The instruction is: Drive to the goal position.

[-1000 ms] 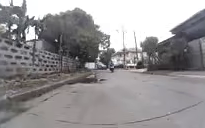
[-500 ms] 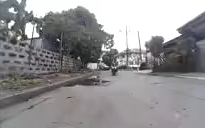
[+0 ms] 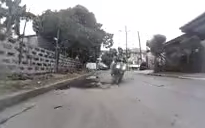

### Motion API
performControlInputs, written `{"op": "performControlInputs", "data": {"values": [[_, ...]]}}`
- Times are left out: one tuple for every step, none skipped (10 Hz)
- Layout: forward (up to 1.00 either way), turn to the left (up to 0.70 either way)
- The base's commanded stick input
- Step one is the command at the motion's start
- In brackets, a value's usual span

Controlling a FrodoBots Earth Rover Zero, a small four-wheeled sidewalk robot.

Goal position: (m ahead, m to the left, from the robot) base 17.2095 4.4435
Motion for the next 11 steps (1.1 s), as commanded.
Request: {"op": "performControlInputs", "data": {"values": [[1.00,0.00],[1.00,0.00],[0.73,0.00],[0.25,0.00],[0.13,0.00],[0.12,0.00],[0.42,0.00],[0.88,-0.18],[1.00,-0.33],[1.00,-0.40],[1.00,-0.40]]}}
